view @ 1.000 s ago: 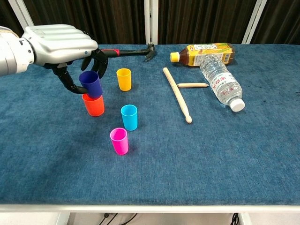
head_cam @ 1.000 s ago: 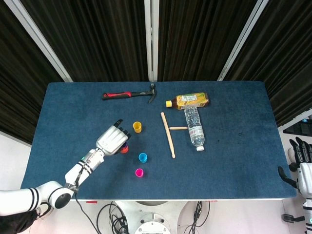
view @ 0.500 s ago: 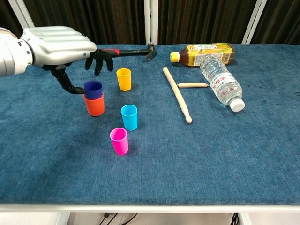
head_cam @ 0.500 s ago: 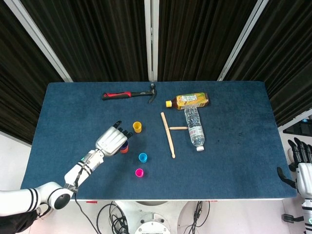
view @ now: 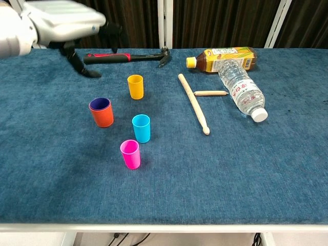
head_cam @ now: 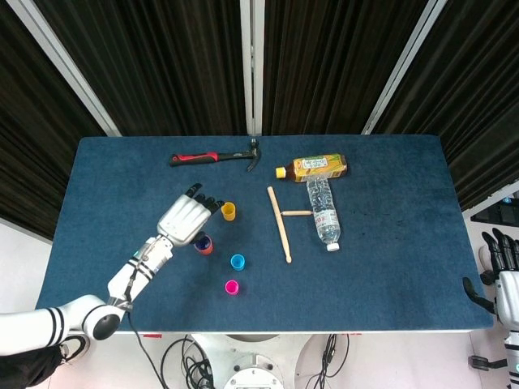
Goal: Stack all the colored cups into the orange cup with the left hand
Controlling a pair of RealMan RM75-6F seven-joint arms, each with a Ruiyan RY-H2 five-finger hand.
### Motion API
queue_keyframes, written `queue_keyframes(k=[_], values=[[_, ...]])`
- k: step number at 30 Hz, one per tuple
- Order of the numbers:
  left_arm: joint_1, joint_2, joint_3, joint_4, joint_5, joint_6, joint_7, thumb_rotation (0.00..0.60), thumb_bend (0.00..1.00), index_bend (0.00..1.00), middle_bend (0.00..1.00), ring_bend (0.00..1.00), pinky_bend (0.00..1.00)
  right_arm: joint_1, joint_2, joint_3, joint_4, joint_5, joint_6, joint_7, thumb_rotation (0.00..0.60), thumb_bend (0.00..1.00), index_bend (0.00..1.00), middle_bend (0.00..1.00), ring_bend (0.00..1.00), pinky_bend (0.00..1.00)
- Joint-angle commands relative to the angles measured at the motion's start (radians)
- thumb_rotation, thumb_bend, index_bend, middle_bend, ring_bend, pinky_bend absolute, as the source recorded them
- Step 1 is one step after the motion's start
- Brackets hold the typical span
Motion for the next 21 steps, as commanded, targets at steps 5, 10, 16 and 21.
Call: queue_keyframes(k=[5,10,16,21], values=[[-0.130,-0.139,-0.081,0.249,-0.058,-0.147,-0.096,0.600,0.22,0.21,0.30,0.29,0.16,-0.008,0.004,-0.003,-0.002,-0.016,0.020,0.008,0.600,0.26,0.00,0.00,0.00,0.00],[-0.187,-0.228,-0.071,0.380,-0.118,-0.269,-0.135,0.600,0.21,0.21,0.30,0.29,0.17,-0.015,0.008,0.003,0.004,-0.021,0.042,0.023,0.600,0.26,0.00,0.00,0.00,0.00],[-0.197,-0.271,-0.047,0.449,-0.093,-0.274,-0.159,0.600,0.21,0.21,0.30,0.29,0.16,-0.021,0.016,0.009,0.007,-0.011,0.050,0.035,0.600,0.26,0.00,0.00,0.00,0.00],[-0.199,-0.294,-0.036,0.503,-0.085,-0.284,-0.185,0.600,0.21,0.23,0.30,0.30,0.17,-0.022,0.015,0.009,0.009,-0.012,0.051,0.034,0.600,0.26,0.00,0.00,0.00,0.00]])
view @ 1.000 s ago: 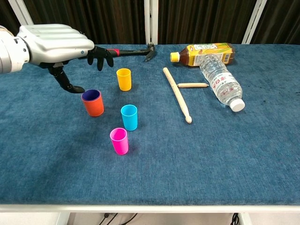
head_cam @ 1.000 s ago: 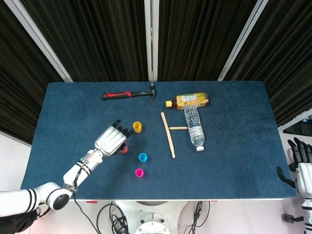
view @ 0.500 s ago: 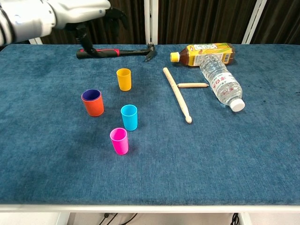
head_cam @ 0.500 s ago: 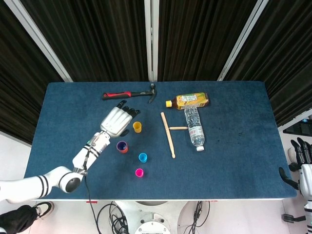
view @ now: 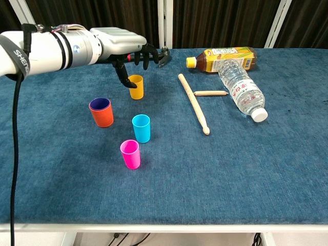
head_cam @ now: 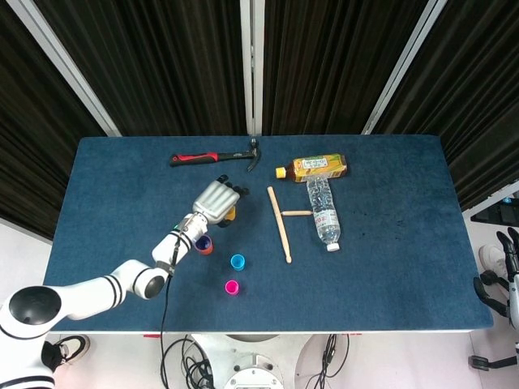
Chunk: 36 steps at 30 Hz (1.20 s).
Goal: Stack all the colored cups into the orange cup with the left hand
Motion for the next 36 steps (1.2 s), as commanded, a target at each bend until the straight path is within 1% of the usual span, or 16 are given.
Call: queue_keyframes(k=[1,5,9,14,20,24,27,32,34,36], values=[[-0.003,-0.014,0.009,0.028,0.007,-0.009,-0.016,0.600,0.21,0.24,0.30,0.30,0.17,0.000,0.000,0.000,0.000,0.002,-0.002,0.000,0.600,0.26,0.00,0.00,0.00,0.00],[-0.004,-0.028,0.018,0.056,0.014,-0.016,-0.029,0.600,0.21,0.31,0.33,0.35,0.18,0.003,-0.001,0.001,0.002,0.008,-0.013,-0.001,0.600,0.26,0.00,0.00,0.00,0.00],[-0.005,-0.043,0.021,0.083,0.026,-0.021,-0.049,0.600,0.21,0.36,0.36,0.39,0.19,0.005,-0.003,0.002,0.006,0.011,-0.019,0.002,0.600,0.26,0.00,0.00,0.00,0.00],[-0.009,-0.063,0.026,0.123,0.048,-0.034,-0.081,0.600,0.21,0.37,0.37,0.42,0.20,0.007,-0.005,0.002,0.012,0.015,-0.025,0.006,0.600,0.26,0.00,0.00,0.00,0.00],[-0.014,-0.088,0.028,0.177,0.062,-0.067,-0.132,0.600,0.23,0.40,0.40,0.47,0.26,0.006,-0.006,0.001,0.018,0.021,-0.035,0.015,0.600,0.26,0.00,0.00,0.00,0.00],[-0.012,-0.094,0.027,0.186,0.088,-0.046,-0.149,0.600,0.25,0.44,0.45,0.51,0.31,0.005,-0.005,0.003,0.021,0.026,-0.034,0.021,0.600,0.26,0.00,0.00,0.00,0.00],[-0.007,-0.097,0.021,0.185,0.105,-0.019,-0.162,0.600,0.26,0.46,0.48,0.54,0.32,0.004,-0.006,0.003,0.023,0.025,-0.033,0.024,0.600,0.26,0.00,0.00,0.00,0.00],[-0.002,-0.063,0.013,0.138,0.113,-0.006,-0.165,0.600,0.27,0.48,0.50,0.55,0.32,0.003,-0.007,0.001,0.023,0.022,-0.033,0.023,0.600,0.26,0.00,0.00,0.00,0.00],[0.007,-0.018,0.003,0.083,0.106,0.014,-0.151,0.600,0.27,0.48,0.50,0.55,0.32,0.003,-0.006,0.002,0.024,0.023,-0.032,0.025,0.600,0.26,0.00,0.00,0.00,0.00],[0.027,0.049,-0.011,-0.005,0.077,0.036,-0.132,0.600,0.27,0.48,0.50,0.55,0.32,0.005,-0.005,0.003,0.026,0.021,-0.034,0.029,0.600,0.26,0.00,0.00,0.00,0.00]])
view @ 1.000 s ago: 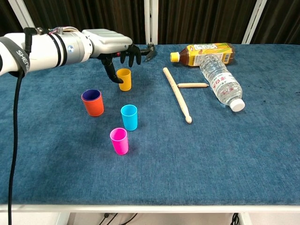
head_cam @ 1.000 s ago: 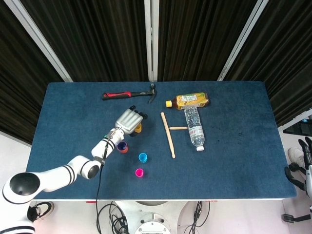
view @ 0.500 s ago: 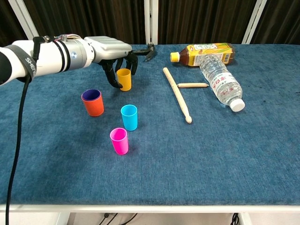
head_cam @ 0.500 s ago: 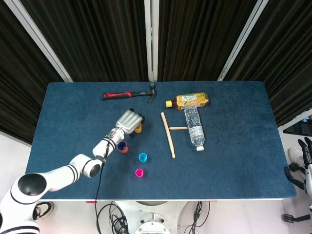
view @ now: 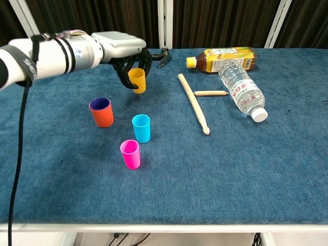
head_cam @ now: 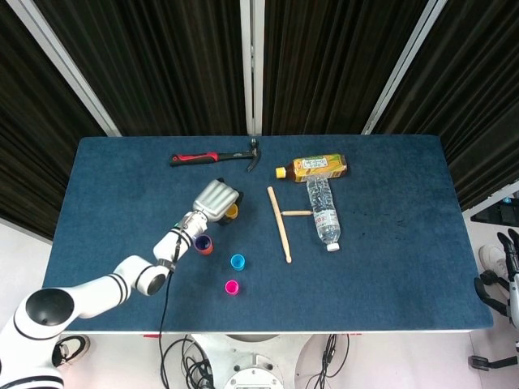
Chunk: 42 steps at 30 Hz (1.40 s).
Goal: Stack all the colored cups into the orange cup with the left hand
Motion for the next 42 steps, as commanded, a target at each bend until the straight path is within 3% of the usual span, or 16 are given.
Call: queue_keyframes(k=[1,8,14,24,42], values=[[0.040,0.132,-0.026,-0.171,-0.052,0.045,0.039,0.600,0.27,0.48,0.50,0.56,0.32,0.004,0.001,0.001,0.002,-0.003,-0.004,0.004,0.600,0.26,0.00,0.00,0.00,0.00],[0.144,0.382,0.012,-0.542,-0.194,0.153,0.177,0.600,0.27,0.50,0.51,0.57,0.32,0.013,-0.008,-0.001,0.013,-0.024,-0.002,0.020,0.600,0.26,0.00,0.00,0.00,0.00],[0.206,0.426,0.080,-0.724,-0.229,0.256,0.257,0.600,0.27,0.50,0.51,0.57,0.32,0.021,-0.018,-0.001,0.024,-0.029,-0.009,0.022,0.600,0.26,0.00,0.00,0.00,0.00],[0.232,0.345,0.120,-0.735,-0.197,0.311,0.294,0.600,0.27,0.50,0.51,0.57,0.32,0.013,-0.023,-0.011,0.020,-0.041,0.009,0.007,0.600,0.26,0.00,0.00,0.00,0.00],[0.225,0.290,0.103,-0.670,-0.221,0.305,0.310,0.600,0.27,0.48,0.50,0.56,0.32,0.015,-0.024,-0.013,0.029,-0.035,-0.001,0.023,0.600,0.25,0.00,0.00,0.00,0.00]])
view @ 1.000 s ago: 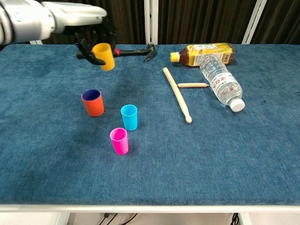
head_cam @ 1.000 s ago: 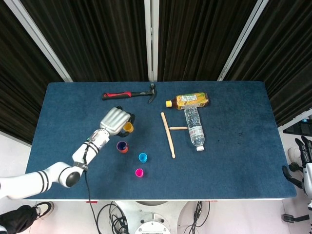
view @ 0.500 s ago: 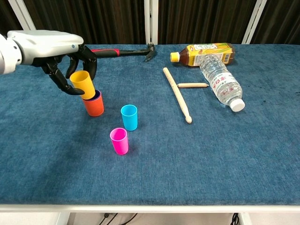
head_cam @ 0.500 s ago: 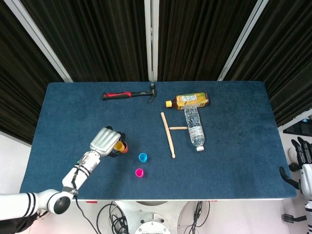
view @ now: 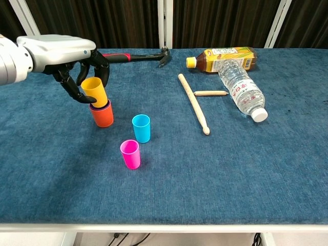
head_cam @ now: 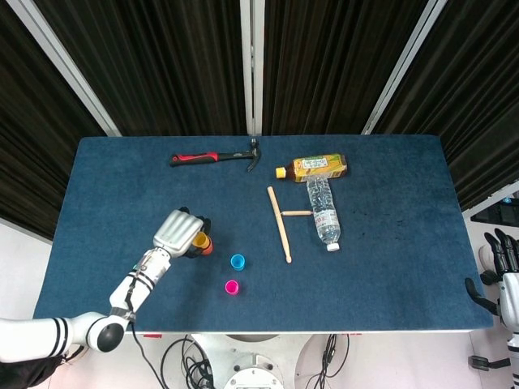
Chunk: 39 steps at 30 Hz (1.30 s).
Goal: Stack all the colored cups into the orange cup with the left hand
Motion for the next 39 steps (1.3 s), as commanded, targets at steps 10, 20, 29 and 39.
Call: queue_keyframes(k=[10,20,29,39], values=[[-0.010,0.008,0.007,0.000,-0.006,-0.031,0.008,0.600,0.24,0.29,0.40,0.49,0.30,0.001,-0.003,0.000,0.003,-0.004,0.003,0.001,0.600,0.24,0.00,0.00,0.00,0.00],[0.001,0.024,0.003,-0.038,0.023,0.009,0.013,0.600,0.24,0.28,0.38,0.46,0.29,-0.003,-0.002,-0.001,0.008,0.002,0.002,0.008,0.600,0.24,0.00,0.00,0.00,0.00],[-0.058,0.033,-0.032,-0.154,0.093,-0.005,0.074,0.600,0.21,0.30,0.40,0.46,0.28,0.003,-0.006,-0.002,0.007,0.003,-0.007,0.003,0.600,0.24,0.00,0.00,0.00,0.00],[-0.108,-0.050,-0.019,-0.082,0.031,-0.060,0.098,0.600,0.20,0.30,0.40,0.46,0.28,-0.012,-0.005,0.000,0.027,0.007,0.015,0.031,0.600,0.25,0.00,0.00,0.00,0.00]])
